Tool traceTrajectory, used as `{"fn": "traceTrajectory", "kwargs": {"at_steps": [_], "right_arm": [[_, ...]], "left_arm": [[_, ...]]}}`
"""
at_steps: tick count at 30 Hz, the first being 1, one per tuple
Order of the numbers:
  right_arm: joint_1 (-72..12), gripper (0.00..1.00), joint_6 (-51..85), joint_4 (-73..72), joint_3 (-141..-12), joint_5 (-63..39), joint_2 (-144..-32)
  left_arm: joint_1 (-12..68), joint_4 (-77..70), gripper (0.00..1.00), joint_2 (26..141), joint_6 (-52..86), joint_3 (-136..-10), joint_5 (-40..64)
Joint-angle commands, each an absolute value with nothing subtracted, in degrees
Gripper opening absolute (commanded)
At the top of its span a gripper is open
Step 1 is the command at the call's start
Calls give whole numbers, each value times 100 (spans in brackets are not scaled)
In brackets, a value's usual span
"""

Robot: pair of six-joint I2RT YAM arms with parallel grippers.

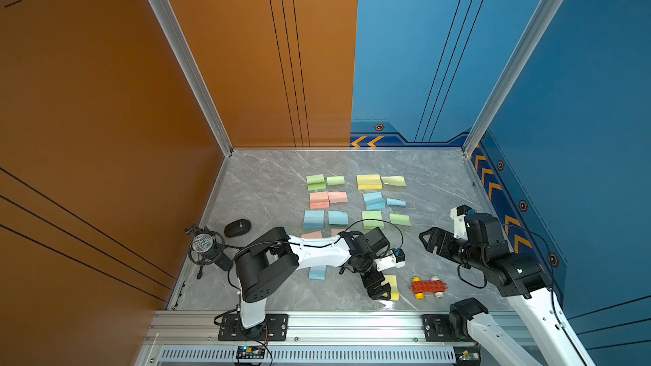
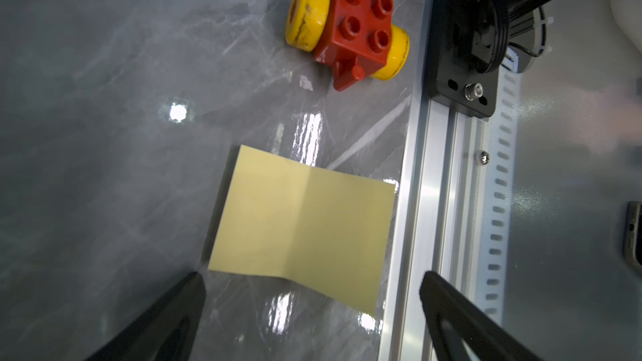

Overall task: Tear off pages from different memo pads
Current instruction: Pick up the memo pad from the center of the board.

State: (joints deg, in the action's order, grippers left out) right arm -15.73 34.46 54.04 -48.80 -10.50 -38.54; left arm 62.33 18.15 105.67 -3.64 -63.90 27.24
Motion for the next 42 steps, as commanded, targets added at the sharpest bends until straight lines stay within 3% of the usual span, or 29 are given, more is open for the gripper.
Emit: {"fn": "traceTrajectory", "kwargs": {"at_steps": [1, 16, 24, 37, 38, 42], "right_arm": [[-1554, 92, 3375, 5564, -4826, -1065, -3780], [-1549, 91, 3419, 5562, -4606, -1081, -3661], [-1547, 91, 3393, 5560, -4540, -1050, -3648], [-1548, 91, 3384, 5576, -4508, -1048, -3596], [-1551, 91, 3376, 5579, -4509, -1048, -3596], [-1547, 91, 3366, 5581, -4526, -1040, -3598]], "left_arm": [[6276, 2023, 98, 10671, -436, -6520, 2448], [6232, 2057, 87, 10854, -181, -6741, 2526], [6196, 2074, 91, 10837, -140, -6776, 2791], [6170, 2118, 87, 10937, -127, -6882, 2736], [6170, 2132, 83, 10942, -137, -6887, 2734], [6177, 2133, 81, 10936, -155, -6865, 2742]]}}
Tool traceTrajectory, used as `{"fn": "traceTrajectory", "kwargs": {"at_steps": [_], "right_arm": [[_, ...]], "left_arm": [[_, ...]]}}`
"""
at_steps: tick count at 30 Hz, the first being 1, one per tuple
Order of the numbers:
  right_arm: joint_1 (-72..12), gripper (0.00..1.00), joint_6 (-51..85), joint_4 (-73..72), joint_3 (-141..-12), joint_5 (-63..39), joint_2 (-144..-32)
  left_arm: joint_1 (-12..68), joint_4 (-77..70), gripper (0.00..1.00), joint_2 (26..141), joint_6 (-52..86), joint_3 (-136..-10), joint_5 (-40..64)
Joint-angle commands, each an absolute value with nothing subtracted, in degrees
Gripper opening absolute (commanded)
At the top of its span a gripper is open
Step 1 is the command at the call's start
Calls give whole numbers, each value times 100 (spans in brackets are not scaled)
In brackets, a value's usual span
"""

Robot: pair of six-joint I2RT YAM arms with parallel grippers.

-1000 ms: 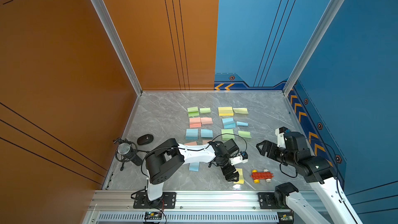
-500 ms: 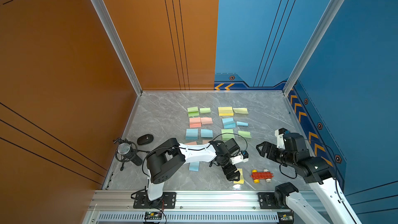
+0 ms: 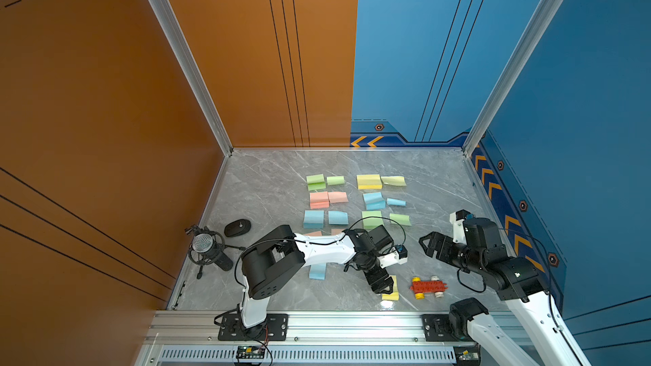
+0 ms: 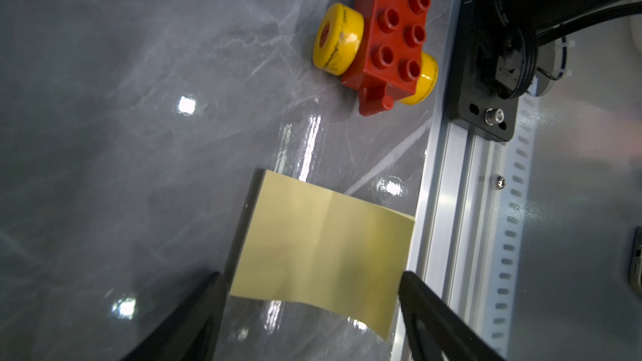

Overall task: Tear off pages from different memo pads
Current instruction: Pick up the memo pad from the center of the board.

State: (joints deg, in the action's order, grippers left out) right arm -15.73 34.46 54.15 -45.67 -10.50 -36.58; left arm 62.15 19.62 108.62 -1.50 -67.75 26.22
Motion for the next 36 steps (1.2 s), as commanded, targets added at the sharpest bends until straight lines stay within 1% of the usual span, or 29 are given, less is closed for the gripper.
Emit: {"fn": "traceTrajectory", "kwargs": {"at_steps": [1, 5, 8, 12, 15, 18, 19, 21, 23, 24, 25, 27, 31, 32, 33, 34, 36], "right_arm": [[-1547, 91, 3366, 5588, -4526, -1035, -3601], [-1554, 91, 3366, 5581, -4524, -1016, -3613], [-1548, 91, 3289, 5582, -4533, -1014, -3628], [-1556, 89, 2761, 5447, -4667, -1063, -3668], [-1556, 86, 2305, 5236, -4979, -1126, -3800], [-1564, 84, 1528, 5111, -5468, -1259, -4145], [-1556, 81, 1273, 5123, -5661, -1250, -4317], [-1557, 78, 756, 5195, -6002, -1364, -4666], [-1744, 68, 169, 5336, -6329, -1250, -5053], [-1913, 62, -159, 5452, -6510, -1087, -5281], [-2079, 60, -554, 5584, -6661, -970, -5474], [-2291, 58, -1263, 5765, -6757, -943, -5695], [-2740, 60, -2933, 6257, -6539, -963, -5873], [-2847, 73, -3337, 6395, -6456, -957, -5860], [-2985, 81, -3810, 6539, -6370, -913, -5817], [-3071, 84, -4242, 6659, -6278, -900, -5742], [-3085, 87, -4898, 6875, -6155, -942, -5571]], "left_arm": [[6178, 2132, 80, 10934, -152, -6861, 2722], [6181, 2131, 74, 10895, -162, -6832, 2536], [6174, 2129, 67, 10875, -140, -6838, 2328], [6161, 2127, 60, 10895, -105, -6851, 2142], [6144, 2132, 59, 10913, -90, -6869, 2161], [6140, 2132, 59, 10929, -82, -6881, 2195], [6140, 2129, 59, 10932, -78, -6884, 2187], [6135, 2118, 59, 10945, -70, -6891, 2204], [6143, 2116, 59, 10958, -68, -6892, 2258], [6152, 2119, 59, 10963, -62, -6897, 2260], [6152, 2118, 59, 10971, -64, -6891, 2272], [6161, 2116, 59, 10979, -70, -6884, 2260], [6186, 2126, 59, 11010, -66, -6917, 2307], [6188, 2131, 59, 11028, -65, -6932, 2319], [6197, 2134, 59, 11043, -77, -6935, 2336], [6196, 2133, 59, 11048, -72, -6939, 2333], [6205, 2127, 59, 11065, -77, -6935, 2325]]}}
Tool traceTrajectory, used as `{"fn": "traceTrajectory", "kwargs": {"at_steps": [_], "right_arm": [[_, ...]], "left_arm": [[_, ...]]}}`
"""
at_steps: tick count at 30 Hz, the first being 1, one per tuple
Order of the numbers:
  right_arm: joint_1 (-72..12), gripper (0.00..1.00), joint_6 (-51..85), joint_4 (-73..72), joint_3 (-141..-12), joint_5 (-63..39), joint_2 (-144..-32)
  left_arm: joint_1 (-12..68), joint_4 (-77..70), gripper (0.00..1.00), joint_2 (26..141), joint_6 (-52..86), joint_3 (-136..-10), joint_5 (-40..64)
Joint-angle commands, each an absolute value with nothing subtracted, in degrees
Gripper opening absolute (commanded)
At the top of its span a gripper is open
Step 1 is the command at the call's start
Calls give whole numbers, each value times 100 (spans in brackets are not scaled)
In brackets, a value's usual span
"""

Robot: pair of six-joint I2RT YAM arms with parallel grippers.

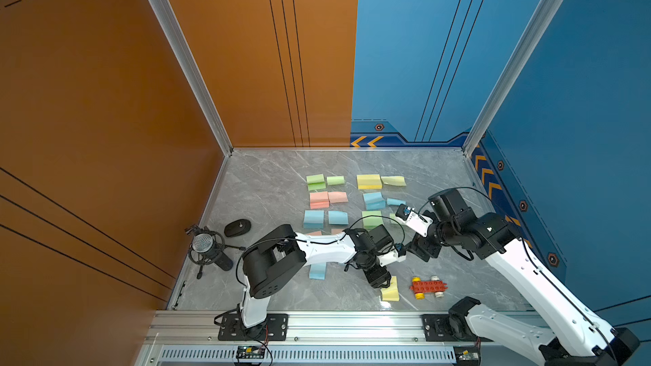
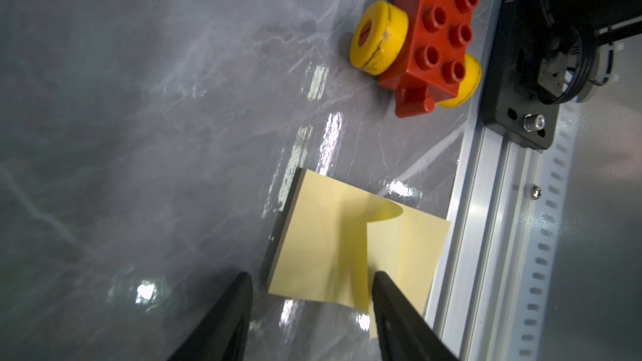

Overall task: Tear off pages from different memo pads
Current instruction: Pick up the memo pad from the center of the board.

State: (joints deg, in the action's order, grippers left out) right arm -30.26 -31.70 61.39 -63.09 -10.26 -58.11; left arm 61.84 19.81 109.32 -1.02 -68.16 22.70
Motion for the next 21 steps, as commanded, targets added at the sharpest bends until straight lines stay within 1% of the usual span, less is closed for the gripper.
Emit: {"fn": "traceTrajectory", "kwargs": {"at_steps": [1, 3, 6, 7, 9, 11, 14, 16, 21], "right_arm": [[-3085, 88, -5200, 7010, -6136, -968, -5486], [-3094, 89, -5541, 7149, -6109, -976, -5323], [-3203, 84, -5660, 7213, -6104, -1066, -5195], [-3280, 97, -5649, 7208, -6094, -1085, -5202], [-3424, 99, -5555, 7200, -6102, -1190, -5250], [-3555, 99, -5439, 7192, -6109, -1477, -5291], [-3688, 99, -5302, 7171, -6119, -2147, -5355], [-3801, 100, -4525, 6612, -5901, -1799, -5297], [-3961, 99, -4768, 6993, -5616, -1565, -5291]], "left_arm": [[6205, 2129, 59, 11065, -73, -6943, 2323], [6205, 2132, 59, 11074, -68, -6945, 2321], [6214, 2128, 59, 11082, -62, -6944, 2323], [6214, 2127, 59, 11076, -53, -6943, 2321], [6214, 2126, 59, 11083, -55, -6943, 2329], [6219, 2128, 59, 11109, -56, -6957, 2370], [6214, 2129, 59, 11135, -60, -6949, 2383], [6215, 2127, 59, 11143, -65, -6944, 2400], [6214, 2131, 59, 11145, -73, -6952, 2436]]}}
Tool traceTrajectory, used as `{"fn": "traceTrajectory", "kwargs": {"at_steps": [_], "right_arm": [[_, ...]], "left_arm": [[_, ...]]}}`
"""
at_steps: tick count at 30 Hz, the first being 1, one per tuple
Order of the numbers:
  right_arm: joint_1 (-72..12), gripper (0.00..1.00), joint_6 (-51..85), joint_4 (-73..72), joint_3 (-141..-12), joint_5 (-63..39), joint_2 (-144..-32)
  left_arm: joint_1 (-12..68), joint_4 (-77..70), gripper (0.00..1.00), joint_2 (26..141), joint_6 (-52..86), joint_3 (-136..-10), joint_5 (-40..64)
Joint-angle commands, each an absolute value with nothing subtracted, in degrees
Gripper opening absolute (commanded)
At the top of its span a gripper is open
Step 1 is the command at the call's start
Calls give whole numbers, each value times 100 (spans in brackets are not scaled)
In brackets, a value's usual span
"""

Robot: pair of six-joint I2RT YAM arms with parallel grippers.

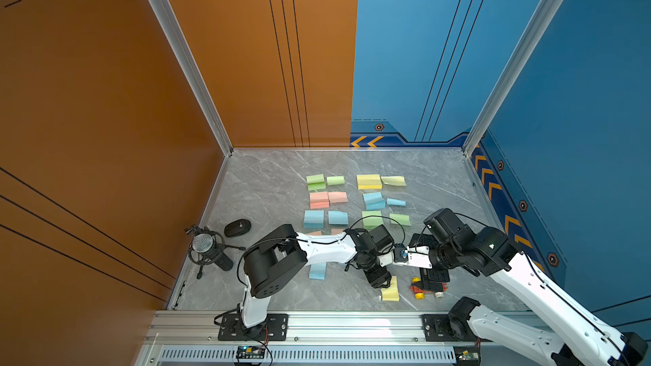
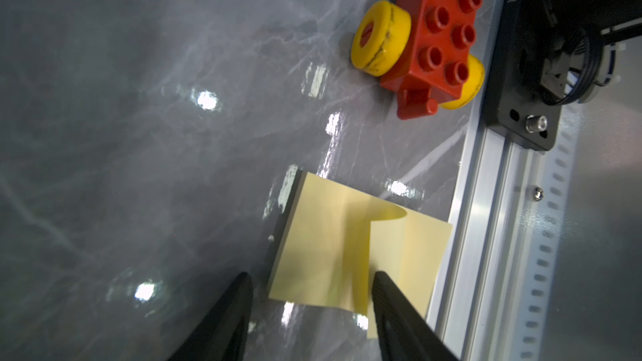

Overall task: Tear off pages from different memo pads
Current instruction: Pick up the memo pad from the center of the board.

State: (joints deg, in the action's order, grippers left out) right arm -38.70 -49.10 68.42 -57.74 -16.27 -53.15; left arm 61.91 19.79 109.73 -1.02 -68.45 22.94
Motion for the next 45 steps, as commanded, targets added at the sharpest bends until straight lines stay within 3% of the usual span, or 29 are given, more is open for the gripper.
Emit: {"fn": "traceTrajectory", "kwargs": {"at_steps": [1, 2, 4, 5, 6, 7, 14, 21, 32, 35, 40, 45], "right_arm": [[-3973, 99, -4776, 7033, -5559, -1674, -5300], [-3973, 93, -4782, 7069, -5524, -1770, -5320], [-4179, 71, -4786, 7135, -5446, -1920, -5365], [-4213, 44, -4798, 7176, -5415, -1988, -5386], [-4272, 6, -4790, 7141, -5355, -1980, -5375], [-4297, 0, -4765, 7136, -5308, -1981, -5346], [-4578, 0, -4861, 6875, -4725, -1926, -5213], [-5198, 0, -5388, 5934, -4292, -848, -5571], [-5798, 0, -5384, 4947, -3940, -129, -6173], [-5951, 9, -5347, 4930, -3860, -65, -6270], [-6098, 6, -5306, 4884, -3721, -14, -6318], [-6236, 14, -5173, 4686, -3582, 203, -6394]], "left_arm": [[6214, 2130, 59, 11145, -86, -6952, 2435], [6214, 2130, 59, 11152, -80, -6955, 2437], [6201, 2127, 59, 11153, -79, -6952, 2443], [6196, 2127, 59, 11153, -80, -6957, 2443], [6196, 2127, 59, 11153, -80, -6947, 2444], [6190, 2127, 59, 11162, -80, -6948, 2443], [6171, 2126, 59, 11186, -84, -6944, 2460], [6152, 2129, 59, 11155, -66, -6928, 2463], [6091, 2129, 59, 11110, -68, -6926, 2557], [6091, 2127, 59, 11101, -55, -6932, 2582], [6083, 2128, 59, 11118, -37, -6939, 2601], [6095, 2127, 59, 11105, -34, -6943, 2628]]}}
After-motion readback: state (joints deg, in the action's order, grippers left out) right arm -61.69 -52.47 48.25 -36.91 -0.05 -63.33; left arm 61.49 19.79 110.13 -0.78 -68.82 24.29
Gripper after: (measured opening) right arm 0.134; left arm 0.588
